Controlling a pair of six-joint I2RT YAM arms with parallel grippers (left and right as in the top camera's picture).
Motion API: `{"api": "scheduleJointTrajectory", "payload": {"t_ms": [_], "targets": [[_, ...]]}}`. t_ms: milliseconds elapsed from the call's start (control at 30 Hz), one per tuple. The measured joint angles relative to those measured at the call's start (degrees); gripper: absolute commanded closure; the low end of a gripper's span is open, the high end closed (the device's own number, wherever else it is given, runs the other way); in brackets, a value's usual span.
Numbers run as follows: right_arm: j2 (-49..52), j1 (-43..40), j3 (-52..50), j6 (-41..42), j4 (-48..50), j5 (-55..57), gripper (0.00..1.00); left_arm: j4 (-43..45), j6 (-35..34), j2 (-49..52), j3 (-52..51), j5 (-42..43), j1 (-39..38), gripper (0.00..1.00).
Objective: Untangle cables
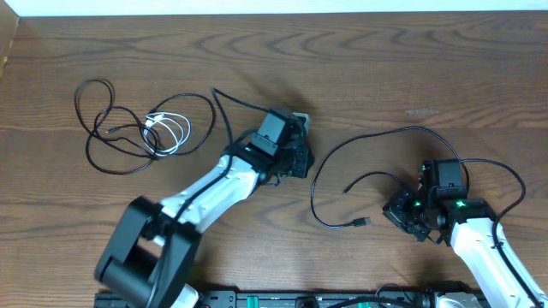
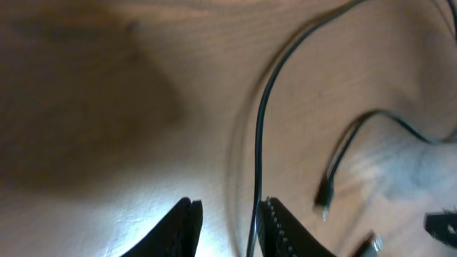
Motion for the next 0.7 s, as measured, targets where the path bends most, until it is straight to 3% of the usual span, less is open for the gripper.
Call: {"api": "scheduleJointTrajectory", "payload": {"t_ms": [367,700], "targets": [[0.0,0.0,-0.3,3.9,-8.2,11.6,0.99,16.5,0.0,7.1,0.0,-0.2,-6.0,0.69],[1.2,0.0,-0.4,9.3,0.8,18.6,0.99,12.0,0.0,10.0,0.0,-0.2,-8.4,0.69]]}}
